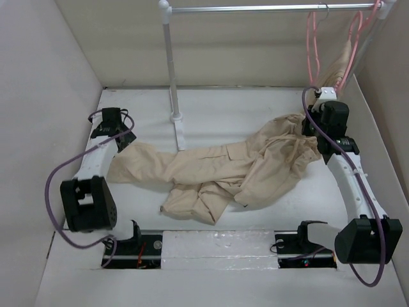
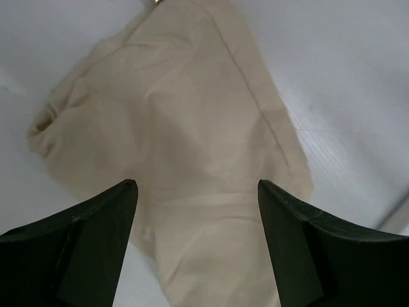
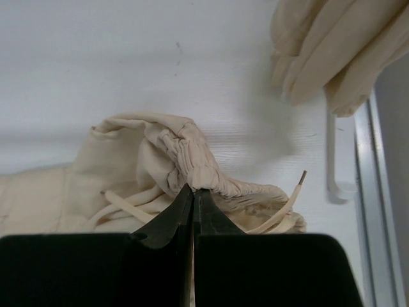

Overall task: Place the trousers on the hanger
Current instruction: Flatten out the trousers at the center of the board.

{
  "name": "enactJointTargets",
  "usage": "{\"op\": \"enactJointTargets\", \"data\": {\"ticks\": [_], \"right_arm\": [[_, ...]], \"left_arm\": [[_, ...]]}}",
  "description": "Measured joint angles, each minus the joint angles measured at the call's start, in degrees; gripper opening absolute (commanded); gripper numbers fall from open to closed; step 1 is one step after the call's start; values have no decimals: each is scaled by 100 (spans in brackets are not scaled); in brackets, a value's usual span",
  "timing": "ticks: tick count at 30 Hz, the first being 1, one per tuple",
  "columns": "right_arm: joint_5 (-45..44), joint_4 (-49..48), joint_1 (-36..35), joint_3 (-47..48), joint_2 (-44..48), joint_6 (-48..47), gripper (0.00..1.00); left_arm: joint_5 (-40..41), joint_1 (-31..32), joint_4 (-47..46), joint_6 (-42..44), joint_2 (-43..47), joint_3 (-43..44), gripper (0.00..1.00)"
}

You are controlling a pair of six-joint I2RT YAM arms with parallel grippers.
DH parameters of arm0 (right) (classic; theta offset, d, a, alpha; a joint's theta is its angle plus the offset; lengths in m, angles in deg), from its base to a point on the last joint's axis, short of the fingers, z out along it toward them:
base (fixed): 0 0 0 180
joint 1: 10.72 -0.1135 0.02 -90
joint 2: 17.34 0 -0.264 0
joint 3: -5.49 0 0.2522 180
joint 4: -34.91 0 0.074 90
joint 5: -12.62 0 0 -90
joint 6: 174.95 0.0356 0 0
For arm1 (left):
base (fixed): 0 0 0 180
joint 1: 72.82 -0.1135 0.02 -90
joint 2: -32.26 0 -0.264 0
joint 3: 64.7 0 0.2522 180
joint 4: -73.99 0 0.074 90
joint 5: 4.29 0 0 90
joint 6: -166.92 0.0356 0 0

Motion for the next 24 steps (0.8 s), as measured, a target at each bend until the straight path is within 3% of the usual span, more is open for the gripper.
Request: {"op": "enactJointTargets", "data": {"ticks": [6,12,18,20,21,22,23,24], "right_arm": [[448,-125,-439,-693,487,20,0],[693,7,-638,-1235,1012,-96,0],[697,227,-697,-1425,1405,-146,0],[678,234,-702,-1423,1427,-162,0],[675,256,-702,-1421,1425,-166,0],[671,289,-699,-1410,1410,-170,0],[671,343,-699,-1379,1386,-177,0],[671,389,-699,-1346,1373,-184,0]], "left_arm": [[37,-2,-581,-170,-1154,-140,67],[149,-2,-942,-247,-2098,800,66],[293,-2,-946,-264,-2953,1182,58],[404,0,-922,-289,-3119,1193,47],[409,-2,-918,-295,-3123,1220,36],[442,-2,-903,-319,-3130,1239,8],[455,-2,-881,-361,-3143,1263,0],[490,-2,-824,-352,-3167,1307,0]]}}
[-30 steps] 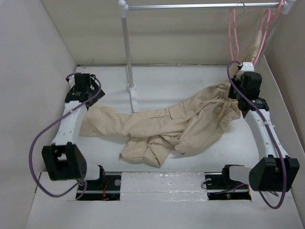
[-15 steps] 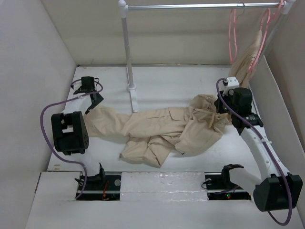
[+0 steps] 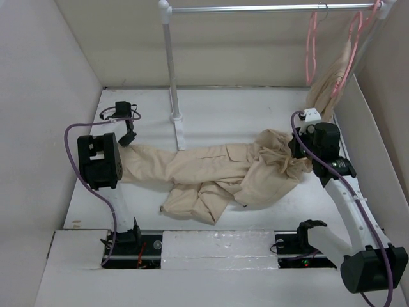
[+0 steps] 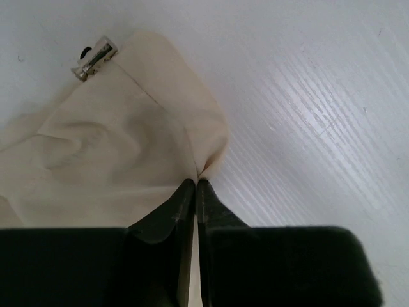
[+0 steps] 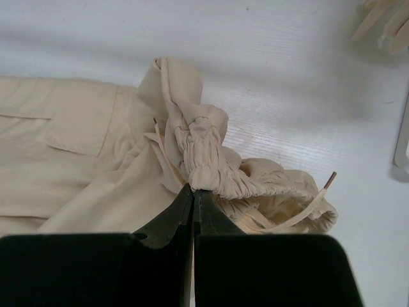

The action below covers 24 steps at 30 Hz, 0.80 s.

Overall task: Place the trousers on the hanger
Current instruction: Flatten out the trousers at the center of the board.

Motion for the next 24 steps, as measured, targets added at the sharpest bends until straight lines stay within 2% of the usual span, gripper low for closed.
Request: {"op": "enactJointTargets", "data": {"ticks": [4,7,10,15,17,20,24], "right_arm": [[7,302,0,317,28,-28,0],[-22,789,-26,824,238,-101,0],[-52,1235,-229,1624,501,-146,0],[-201,1821,-684,2726,1121,-142,0],[-393,2111,-866,3222,1314,-131,0],[-826,2472,-1047,3805,1635,-129,0],[-1665,2710,-1259,4238,1875,-144,0]], "left_arm": [[35,0,232,-13,4,195,0],[-2,0,385,-35,387,195,0],[-85,0,514,-131,1379,160,0],[50,28,474,-380,3976,205,0],[267,26,586,-457,4763,444,0],[643,24,796,-501,5348,999,0],[1110,28,1005,-481,5554,1683,0]]}}
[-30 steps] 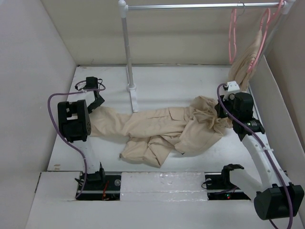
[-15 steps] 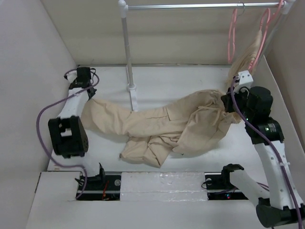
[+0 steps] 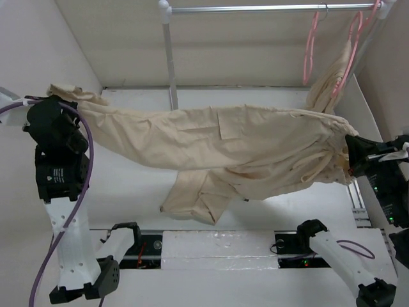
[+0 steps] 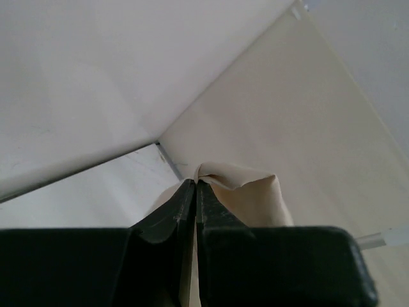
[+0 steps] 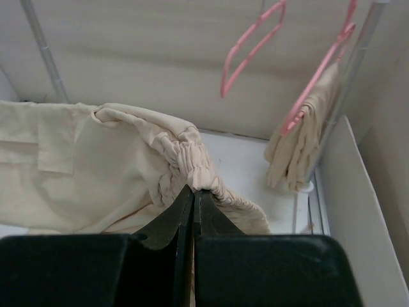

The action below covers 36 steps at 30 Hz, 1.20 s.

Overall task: Place the trousers on the hanger
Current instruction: Flatten out the trousers at the center of the board.

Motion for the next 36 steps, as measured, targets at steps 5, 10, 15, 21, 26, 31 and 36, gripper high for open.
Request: {"op": "enactJointTargets", "data": {"ticks": [5,10,15,21,26,31,36], "right_arm": [[-1051,-81,-256,-553,13,-96,0],[-1974,-765,-258,-1727,-649,-297,0],[-1908,-1993,378,-2649,-1919,-382,0],[-1473,-2981,1714,-2594,-3849,0,27],[-962,-3091,1884,-2116,-4535,186,81],[-234,-3110,1637,-2247,-3993,332,68],[459,-3001,848,-3394,-2100,590,0]], "left_arm": [[275,7,225,83,-125,-358,0],[267,-15,437,409,-1152,-706,0],[50,-39,-24,732,-2868,-719,0],[-328,39,289,1029,-5886,2046,57],[-774,238,317,1128,-6179,2153,83],[-1416,422,20,1036,-4144,-505,47],[-1814,1770,31,651,-1637,-2625,10]]}}
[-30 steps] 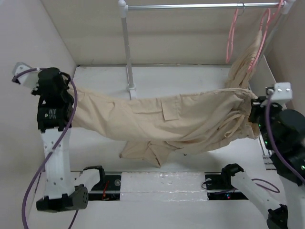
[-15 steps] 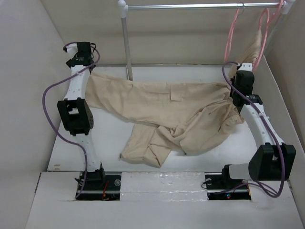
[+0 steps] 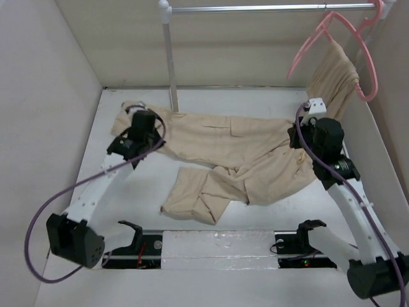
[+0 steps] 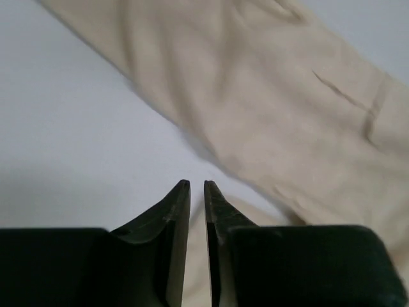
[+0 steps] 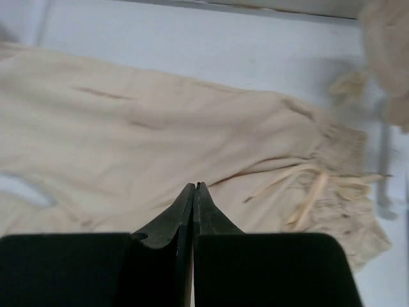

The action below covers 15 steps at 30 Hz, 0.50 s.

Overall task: Place the trousers on the hanger
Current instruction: Flatten out the trousers at the center of the board.

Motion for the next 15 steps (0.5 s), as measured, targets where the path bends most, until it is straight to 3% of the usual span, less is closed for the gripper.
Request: {"op": "enactJointTargets", "data": {"ticks": [2,4,7,8,11,15], "right_arm": [[385,98,-310,-267,573,9,0],[658,264,-511,-468,951,-70,0],[896,691,-811,-693,1261,-192,4],[953,813,-898,-726,1307,-229,10],[1082,1141,-1071,-791,1333,-313,26],[1241,1451,-1091,-876,1432,-415,33]], "left_arm": [[-44,1128,114,-361,595,-452,14],[-31,2120,363,-820,852,-763,36],[-66,3036,728,-1606,848,-1213,48],[-74,3248,852,-1915,798,-1349,53],[-13,4006,1220,-2920,739,-1665,56],[-90,5053,1567,-4666,1073,-2146,57]]}}
